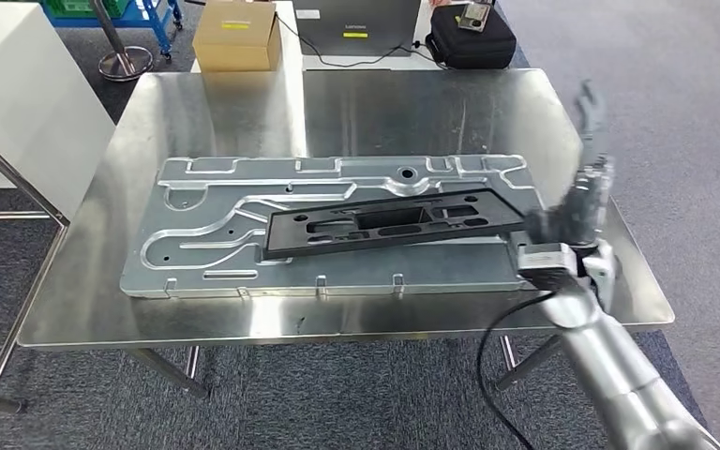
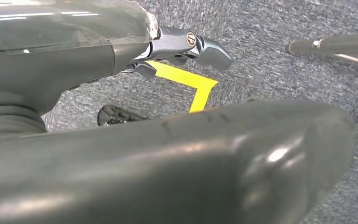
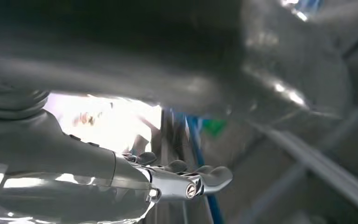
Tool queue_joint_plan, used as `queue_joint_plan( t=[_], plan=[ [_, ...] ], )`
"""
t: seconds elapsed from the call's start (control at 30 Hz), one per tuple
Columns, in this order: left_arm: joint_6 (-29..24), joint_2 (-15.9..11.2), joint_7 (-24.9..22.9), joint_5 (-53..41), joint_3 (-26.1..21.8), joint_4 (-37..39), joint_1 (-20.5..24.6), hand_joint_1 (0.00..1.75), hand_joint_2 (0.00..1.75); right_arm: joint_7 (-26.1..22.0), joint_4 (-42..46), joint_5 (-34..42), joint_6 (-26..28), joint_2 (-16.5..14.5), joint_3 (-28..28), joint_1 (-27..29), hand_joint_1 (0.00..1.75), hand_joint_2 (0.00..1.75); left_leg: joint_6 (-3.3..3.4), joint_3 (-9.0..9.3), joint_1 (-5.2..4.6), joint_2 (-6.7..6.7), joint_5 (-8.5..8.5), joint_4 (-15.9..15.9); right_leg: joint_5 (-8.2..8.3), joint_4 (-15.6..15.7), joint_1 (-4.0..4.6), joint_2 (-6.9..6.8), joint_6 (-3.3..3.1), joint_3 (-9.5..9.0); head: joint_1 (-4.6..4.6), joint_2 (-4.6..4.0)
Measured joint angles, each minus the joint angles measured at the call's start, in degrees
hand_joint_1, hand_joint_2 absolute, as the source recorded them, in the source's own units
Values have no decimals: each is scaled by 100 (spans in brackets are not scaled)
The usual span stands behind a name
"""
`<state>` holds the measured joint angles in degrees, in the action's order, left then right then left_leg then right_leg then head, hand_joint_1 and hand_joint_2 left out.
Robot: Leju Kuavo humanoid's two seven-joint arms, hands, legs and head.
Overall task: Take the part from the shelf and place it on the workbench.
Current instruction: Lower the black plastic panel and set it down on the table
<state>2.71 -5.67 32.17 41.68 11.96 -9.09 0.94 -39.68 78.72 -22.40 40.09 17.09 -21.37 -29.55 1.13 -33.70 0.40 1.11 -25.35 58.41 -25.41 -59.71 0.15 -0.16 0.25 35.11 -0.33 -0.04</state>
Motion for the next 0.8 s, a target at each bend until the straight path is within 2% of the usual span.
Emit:
queue_joint_plan(
  t=[0.07, 0.13, 0.17, 0.2, 0.27, 0.3, 0.33, 0.37, 0.4, 0.47, 0.5, 0.53, 0.63, 0.67, 0.7, 0.77, 0.8],
  plan=[
    [1, 14, 34, 74, -47, 0, -25, 0, 0, -3, 478, -671, 7, 45, 918, 538, 0, 0, -37, 10, -15, 2, -18, -4, 6, 125, 25, -15, -26, -61, -4, 0],
    [-16, 38, 61, 150, -102, 0, -57, 0, 0, 1, 729, -1217, 8, 33, 2031, 1123, 0, 0, -77, 15, -20, -3, -76, 29, 10, 168, -10, -42, -59, -100, -6, 0],
    [-26, 55, 68, 177, -128, 0, -76, 0, 0, 4, 769, -1399, 8, 24, 2587, 1387, 0, 0, -96, -18, -21, -17, -180, 140, 20, 192, -32, -63, -79, -119, -11, 0],
    [-34, 72, 72, 196, -151, 0, -93, 0, 0, 8, 773, -1563, 8, 7, 3121, 1647, 0, 0, -117, -98, -17, -37, -354, 363, 32, 212, -52, -83, -97, -132, -16, 0],
    [-44, 110, 56, 207, -183, 0, -125, 0, 0, 6, 701, -1892, 7, -79, 4128, 2176, 0, 0, -151, -356, 5, -67, -805, 1066, 41, 210, -53, -112, -118, -125, -25, 0],
    [-46, 128, 41, 195, -193, 0, -137, 0, 0, 5, 636, -2004, 7, -144, 4578, 2437, 0, 0, -166, -462, 14, -73, -962, 1378, 42, 204, -54, -123, -118, -115, -25, 0],
    [-48, 145, 26, 174, -207, 0, -150, 0, 0, 6, 543, -2090, 6, -217, 5002, 2672, 0, 0, -177, -487, 19, -74, -1012, 1525, 43, 196, -58, -132, -116, -101, -25, 0],
    [-48, 157, 17, 152, -222, 0, -160, 0, 0, 6, 425, -2168, 6, -284, 5371, 2869, 0, 0, -182, -406, 23, -75, -949, 1454, 44, 186, -64, -132, -113, -89, -26, 0],
    [-50, 165, 14, 136, -240, 0, -167, 0, 0, 6, 280, -2275, 6, -348, 5709, 3025, 0, 0, -181, -222, 27, -75, -802, 1178, 46, 174, -72, -127, -106, -80, -26, 0],
    [-55, 178, 21, 129, -275, 0, -166, 0, 0, 5, -93, -2551, 6, -463, 6292, 3249, 0, 0, -152, 234, 20, -64, -510, 395, 49, 136, -76, -101, -66, -66, -25, 0],
    [-56, 184, 27, 129, -286, 0, -159, 0, 0, 5, -293, -2668, 6, -512, 6522, 3337, 0, 0, -127, 379, 11, -59, -430, 125, 57, 120, -74, -88, -33, -59, -22, 0],
    [-56, 192, 33, 129, -296, 0, -153, 0, 0, 5, -483, -2758, 6, -553, 6717, 3414, 0, 0, -98, 445, -4, -56, -399, -15, 70, 110, -73, -77, 7, -51, -20, 0],
    [-57, 216, 42, 129, -318, 0, -136, 0, 0, 5, -885, -2863, 6, -635, 7114, 3568, 0, 0, 17, 424, -34, -83, -312, -71, 99, 106, -104, -43, 135, -28, -18, 0],
    [-57, 224, 43, 129, -324, 0, -124, 0, 0, 5, -974, -2882, 6, -655, 7209, 3600, 0, 0, 66, 401, -32, -99, -262, -92, -7, 28, -119, -30, 165, 8, -15, 0],
    [-57, 232, 45, 129, -328, 0, -114, 0, 0, 5, -1057, -2906, 6, -670, 7288, 3621, 0, 0, 110, 365, -26, -116, -206, -111, -209, -156, -130, -19, 187, 76, -13, 0],
    [-58, 241, 49, 129, -333, 0, -101, 0, 0, 5, -1204, -2950, 6, -699, 7393, 3636, 0, 0, 157, 255, -38, -144, -115, -111, -759, -815, -144, -9, 216, 281, -10, -1],
    [-58, 244, 50, 129, -335, 0, -100, 0, 0, 5, -1263, -2960, 6, -716, 7426, 3639, 0, 0, 162, 192, -49, -153, -71, -104, -954, -1159, -146, -9, 229, 364, -11, -1]
  ],
)
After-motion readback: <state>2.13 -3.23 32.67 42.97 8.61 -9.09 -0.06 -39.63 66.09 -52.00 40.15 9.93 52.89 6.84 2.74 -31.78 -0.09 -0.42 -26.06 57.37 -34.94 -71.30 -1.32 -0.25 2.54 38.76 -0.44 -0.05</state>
